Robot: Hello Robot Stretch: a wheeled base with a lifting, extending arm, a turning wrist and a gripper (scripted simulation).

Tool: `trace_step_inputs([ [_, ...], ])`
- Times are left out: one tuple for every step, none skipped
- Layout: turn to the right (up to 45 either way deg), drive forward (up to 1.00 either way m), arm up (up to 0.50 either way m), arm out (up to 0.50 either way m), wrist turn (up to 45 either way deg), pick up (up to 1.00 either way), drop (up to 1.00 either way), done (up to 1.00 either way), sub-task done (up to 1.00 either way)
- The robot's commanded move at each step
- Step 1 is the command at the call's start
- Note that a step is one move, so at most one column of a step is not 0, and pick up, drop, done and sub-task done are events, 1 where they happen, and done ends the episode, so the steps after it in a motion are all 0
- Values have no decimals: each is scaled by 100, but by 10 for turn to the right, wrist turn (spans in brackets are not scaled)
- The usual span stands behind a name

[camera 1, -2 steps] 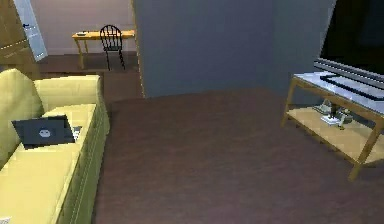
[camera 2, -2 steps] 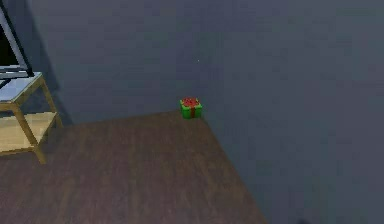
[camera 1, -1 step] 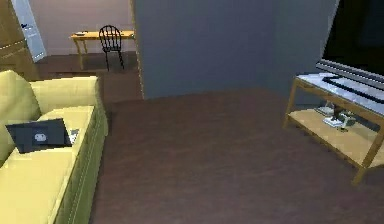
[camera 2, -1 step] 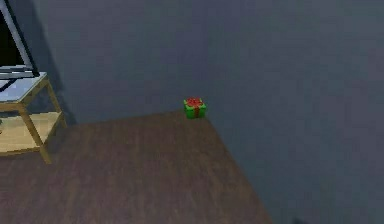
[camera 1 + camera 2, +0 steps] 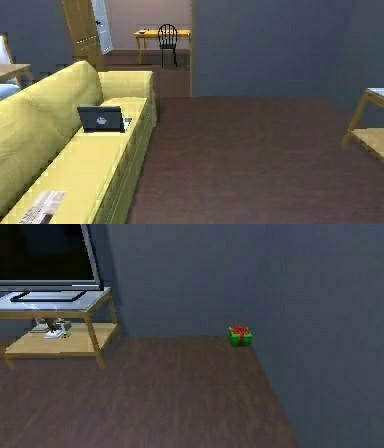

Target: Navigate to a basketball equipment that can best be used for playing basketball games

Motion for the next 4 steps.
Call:
trace_step_inputs([
  [0,100,0,0,0,0,0,0,0],
  [-30,0,0,0,0,0,0,0,0],
  [0,100,0,0,0,0,0,0,0],
  [0,70,0,0,0,0,0,0,0],
])
